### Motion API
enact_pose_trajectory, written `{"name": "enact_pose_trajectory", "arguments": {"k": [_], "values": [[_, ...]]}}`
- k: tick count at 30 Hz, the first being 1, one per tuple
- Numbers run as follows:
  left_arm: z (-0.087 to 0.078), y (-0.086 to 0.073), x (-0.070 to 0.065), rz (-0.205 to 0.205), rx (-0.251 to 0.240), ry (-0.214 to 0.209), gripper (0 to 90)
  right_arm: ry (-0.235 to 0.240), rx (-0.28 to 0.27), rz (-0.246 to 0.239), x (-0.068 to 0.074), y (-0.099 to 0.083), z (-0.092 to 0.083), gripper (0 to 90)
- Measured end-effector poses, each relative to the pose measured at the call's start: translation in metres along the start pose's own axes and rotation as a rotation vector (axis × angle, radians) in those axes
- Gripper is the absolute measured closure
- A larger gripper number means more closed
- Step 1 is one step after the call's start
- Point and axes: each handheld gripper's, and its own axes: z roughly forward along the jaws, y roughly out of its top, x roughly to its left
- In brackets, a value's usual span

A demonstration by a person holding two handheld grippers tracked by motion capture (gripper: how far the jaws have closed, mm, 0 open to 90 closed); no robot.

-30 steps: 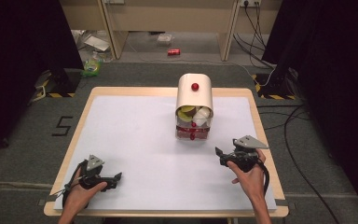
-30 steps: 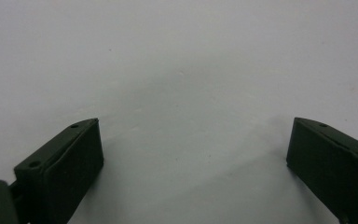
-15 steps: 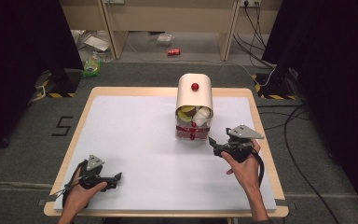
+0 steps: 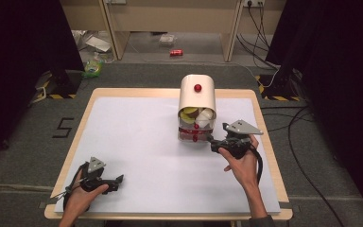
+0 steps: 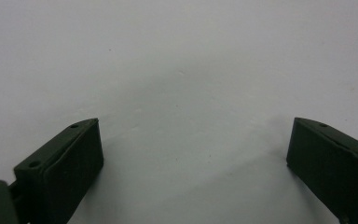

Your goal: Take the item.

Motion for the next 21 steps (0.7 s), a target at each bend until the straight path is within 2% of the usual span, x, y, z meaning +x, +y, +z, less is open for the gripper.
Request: {"name": "enact_pose_trajectory", "arguments": {"k": [21], "values": [[0.000,0.000,0.000,0.000,0.000,0.000,2.8,0.026,-0.052,-0.019,0.010,0.020,0.011,27.4]]}}
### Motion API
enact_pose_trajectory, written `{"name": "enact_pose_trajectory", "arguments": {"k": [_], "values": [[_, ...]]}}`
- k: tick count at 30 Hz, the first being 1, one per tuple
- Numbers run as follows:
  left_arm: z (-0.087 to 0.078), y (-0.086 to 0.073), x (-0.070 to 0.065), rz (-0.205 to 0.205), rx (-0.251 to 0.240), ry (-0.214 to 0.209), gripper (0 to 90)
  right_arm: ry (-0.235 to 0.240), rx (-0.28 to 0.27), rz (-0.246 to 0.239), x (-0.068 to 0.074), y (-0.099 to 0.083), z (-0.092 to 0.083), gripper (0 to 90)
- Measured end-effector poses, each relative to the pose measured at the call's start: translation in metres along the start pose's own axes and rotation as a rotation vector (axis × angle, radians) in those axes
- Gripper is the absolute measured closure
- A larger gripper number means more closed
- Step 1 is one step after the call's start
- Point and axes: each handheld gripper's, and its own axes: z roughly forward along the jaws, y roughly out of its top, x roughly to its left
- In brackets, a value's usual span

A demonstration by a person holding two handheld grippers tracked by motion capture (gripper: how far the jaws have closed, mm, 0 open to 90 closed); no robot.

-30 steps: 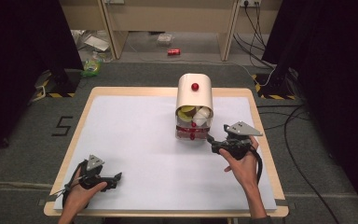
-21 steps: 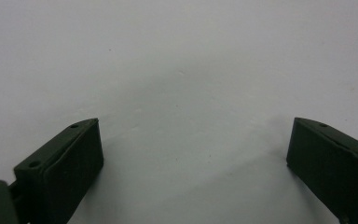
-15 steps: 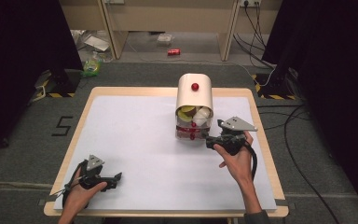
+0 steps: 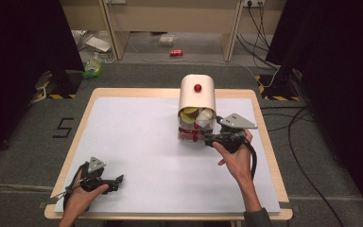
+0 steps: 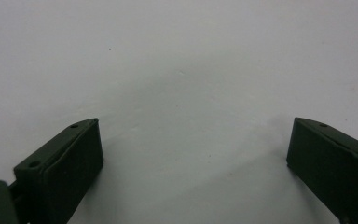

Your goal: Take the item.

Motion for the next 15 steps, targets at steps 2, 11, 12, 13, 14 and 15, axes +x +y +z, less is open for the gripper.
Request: {"name": "enact_pose_trajectory", "arguments": {"k": [2,11,12,13,14,15], "values": [[0.000,0.000,0.000,0.000,0.000,0.000,2.8,0.007,-0.006,-0.003,0.001,0.001,0.002,27.4],[0.000,0.000,0.000,0.000,0.000,0.000,2.8,0.015,-0.024,-0.034,0.008,0.008,0.011,27.4],[0.000,0.000,0.000,0.001,0.000,0.000,2.8,0.016,-0.026,-0.036,0.008,0.008,0.012,27.5],[0.000,0.000,0.000,0.000,0.000,0.000,2.8,0.014,-0.025,-0.035,0.008,0.008,0.013,27.5],[0.000,0.000,0.000,0.000,0.000,0.000,2.8,0.013,-0.019,-0.043,0.009,0.007,0.014,27.5],[0.000,0.000,0.000,0.001,0.000,0.000,2.8,0.015,-0.024,-0.048,0.010,0.007,0.016,27.5]]}}
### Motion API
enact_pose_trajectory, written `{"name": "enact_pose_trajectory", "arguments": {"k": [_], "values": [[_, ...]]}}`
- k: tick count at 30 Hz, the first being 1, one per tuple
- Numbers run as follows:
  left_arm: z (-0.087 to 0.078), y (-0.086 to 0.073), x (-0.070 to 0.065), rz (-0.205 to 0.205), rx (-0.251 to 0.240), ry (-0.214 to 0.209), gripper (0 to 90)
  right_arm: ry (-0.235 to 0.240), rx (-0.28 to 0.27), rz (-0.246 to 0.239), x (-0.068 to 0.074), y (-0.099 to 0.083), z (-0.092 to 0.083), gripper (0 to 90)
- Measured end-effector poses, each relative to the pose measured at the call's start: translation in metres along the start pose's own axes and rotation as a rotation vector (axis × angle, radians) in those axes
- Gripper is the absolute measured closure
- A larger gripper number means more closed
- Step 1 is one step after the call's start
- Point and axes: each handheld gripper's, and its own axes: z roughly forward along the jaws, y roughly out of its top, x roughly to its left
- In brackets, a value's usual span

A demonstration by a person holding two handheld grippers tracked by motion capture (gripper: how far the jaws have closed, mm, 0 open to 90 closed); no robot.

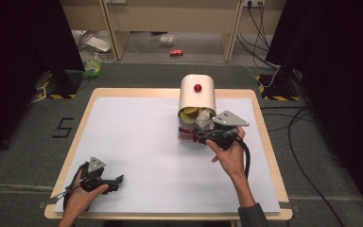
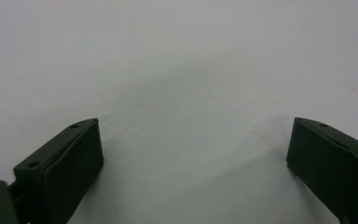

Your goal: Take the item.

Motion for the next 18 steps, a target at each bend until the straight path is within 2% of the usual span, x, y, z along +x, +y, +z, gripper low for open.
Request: {"name": "enact_pose_trajectory", "arguments": {"k": [9,11,18], "values": [[0.000,0.000,0.000,0.001,0.000,0.001,2.9,0.011,0.025,-0.017,0.003,-0.001,0.015,27.5],[0.000,0.000,0.000,0.001,0.000,0.000,2.9,0.006,0.045,-0.021,0.002,-0.003,0.016,27.5],[0.000,0.000,0.000,-0.001,-0.001,-0.001,2.9,-0.003,0.050,-0.023,0.004,-0.003,0.014,27.4]]}}
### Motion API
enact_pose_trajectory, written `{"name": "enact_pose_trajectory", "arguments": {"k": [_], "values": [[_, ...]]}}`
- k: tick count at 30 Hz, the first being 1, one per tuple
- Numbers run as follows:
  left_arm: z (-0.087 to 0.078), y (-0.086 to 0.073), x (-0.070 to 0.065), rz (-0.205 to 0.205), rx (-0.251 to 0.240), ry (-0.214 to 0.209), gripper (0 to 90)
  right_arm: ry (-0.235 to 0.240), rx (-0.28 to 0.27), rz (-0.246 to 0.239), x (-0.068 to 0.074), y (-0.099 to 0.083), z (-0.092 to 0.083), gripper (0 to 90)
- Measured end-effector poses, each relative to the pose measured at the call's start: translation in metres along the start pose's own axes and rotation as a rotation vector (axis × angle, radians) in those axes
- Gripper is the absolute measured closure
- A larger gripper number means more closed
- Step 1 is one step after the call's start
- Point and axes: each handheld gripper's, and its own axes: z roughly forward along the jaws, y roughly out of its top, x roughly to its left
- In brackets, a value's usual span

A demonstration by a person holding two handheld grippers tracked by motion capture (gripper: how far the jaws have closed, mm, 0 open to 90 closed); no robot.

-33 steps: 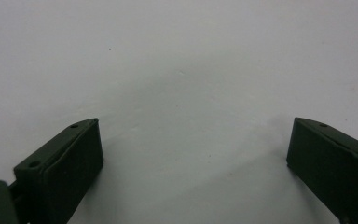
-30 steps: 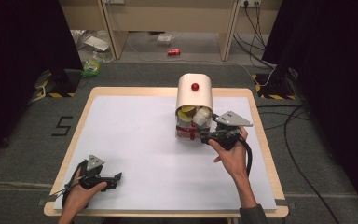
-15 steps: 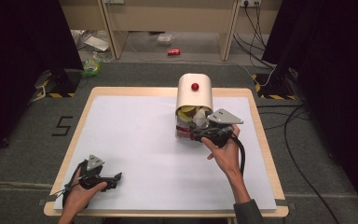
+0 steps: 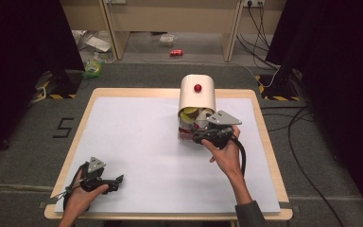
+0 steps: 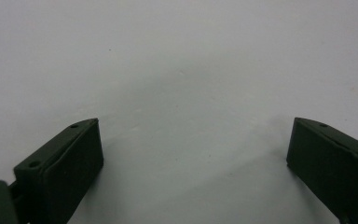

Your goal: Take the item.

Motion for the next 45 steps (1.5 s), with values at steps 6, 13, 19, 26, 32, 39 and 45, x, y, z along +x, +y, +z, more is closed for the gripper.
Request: {"name": "enact_pose_trajectory", "arguments": {"k": [6,13,19,26,32,39,45], "values": [[0.000,0.000,0.000,0.000,0.000,0.000,2.8,0.004,0.007,-0.005,0.001,0.001,-0.002,27.7],[0.000,0.000,0.000,0.000,0.000,0.000,2.8,0.009,0.015,-0.011,0.003,0.001,-0.005,28.1],[0.000,0.000,0.000,0.001,0.001,0.000,2.8,0.013,0.016,-0.007,0.004,0.001,-0.007,29.0],[0.000,0.000,0.000,0.000,0.000,0.000,2.8,0.023,0.026,-0.009,0.004,0.001,-0.012,31.8],[0.000,0.000,0.000,0.001,0.001,0.000,2.8,0.038,0.035,-0.018,0.007,-0.001,-0.018,32.7],[0.000,0.000,0.000,0.001,0.001,0.000,2.8,0.044,0.046,-0.039,0.011,-0.004,-0.024,33.1],[0.000,0.000,0.000,0.000,0.000,0.000,2.8,0.050,0.049,-0.055,0.015,-0.007,-0.029,33.6]]}}
